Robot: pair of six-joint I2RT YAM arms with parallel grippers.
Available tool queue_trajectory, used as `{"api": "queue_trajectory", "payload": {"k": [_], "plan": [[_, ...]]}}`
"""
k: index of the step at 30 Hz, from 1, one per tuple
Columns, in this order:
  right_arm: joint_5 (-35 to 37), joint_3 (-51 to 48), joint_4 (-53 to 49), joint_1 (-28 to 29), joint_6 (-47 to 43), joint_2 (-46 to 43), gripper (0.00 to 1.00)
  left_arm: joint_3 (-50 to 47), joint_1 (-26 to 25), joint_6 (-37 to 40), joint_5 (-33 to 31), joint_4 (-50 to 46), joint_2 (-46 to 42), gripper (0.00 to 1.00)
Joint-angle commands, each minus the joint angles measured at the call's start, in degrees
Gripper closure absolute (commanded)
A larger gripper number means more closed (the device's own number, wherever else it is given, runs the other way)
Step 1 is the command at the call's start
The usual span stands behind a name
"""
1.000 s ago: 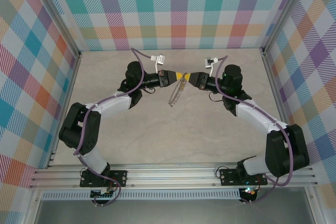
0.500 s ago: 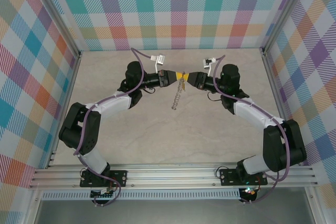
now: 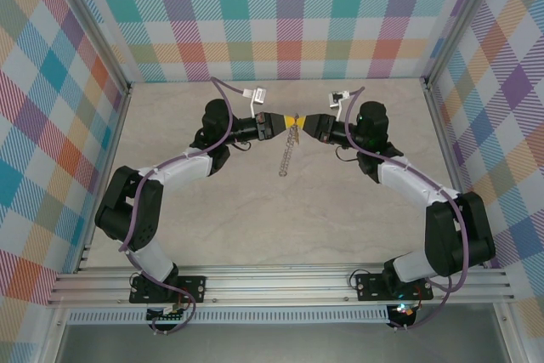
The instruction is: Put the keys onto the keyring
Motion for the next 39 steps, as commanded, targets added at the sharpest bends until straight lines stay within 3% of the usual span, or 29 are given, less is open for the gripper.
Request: {"api": "queue_trajectory", "payload": {"k": [1, 5, 9, 11, 15, 19, 25, 30, 38, 39], "plan": [[-1.9, 2.7, 3.8, 1.3, 0.4, 0.3, 0.7, 1.7, -1.2, 0.2, 2.1, 1.5, -0.2, 1.0], [-2.0, 3.4, 3.9, 1.6, 0.4, 1.0, 0.75, 1.9, -1.4, 0.4, 2.2, 1.1, 0.0, 1.0], [-2.4, 3.7, 4.4, 1.7, 0.7, 1.2, 0.88, 2.1, -1.5, 0.9, 2.1, 0.2, -0.2, 1.0], [-2.4, 3.5, 4.5, 1.8, 0.6, 1.0, 0.88, 2.1, -1.5, 1.0, 2.0, 0.0, -0.1, 1.0], [-2.9, 3.1, 4.9, 1.9, 0.7, 0.1, 0.72, 2.2, -1.5, 1.3, 2.0, -0.6, -0.1, 1.0], [-1.3, 2.2, 4.2, 1.9, 0.1, -1.3, 0.7, 2.2, -1.6, 1.5, 1.8, -0.7, -0.2, 1.0], [-1.4, 2.7, 4.6, 1.9, 0.6, -0.9, 0.81, 2.3, -1.7, 1.3, 2.0, -0.6, -0.2, 1.0], [-2.0, 3.0, 5.4, 1.9, 1.1, -0.9, 1.0, 2.1, -1.7, 1.1, 1.8, -0.3, -0.4, 1.0], [0.5, 1.2, 0.9, -0.5, -0.8, -4.5, 1.0, 1.0, -1.7, -0.5, 1.2, 3.8, -1.3, 1.0], [0.3, 0.8, 0.9, -1.0, -0.3, -5.0, 0.84, 0.9, -1.7, -1.1, 1.4, 4.8, -1.4, 1.0]]}}
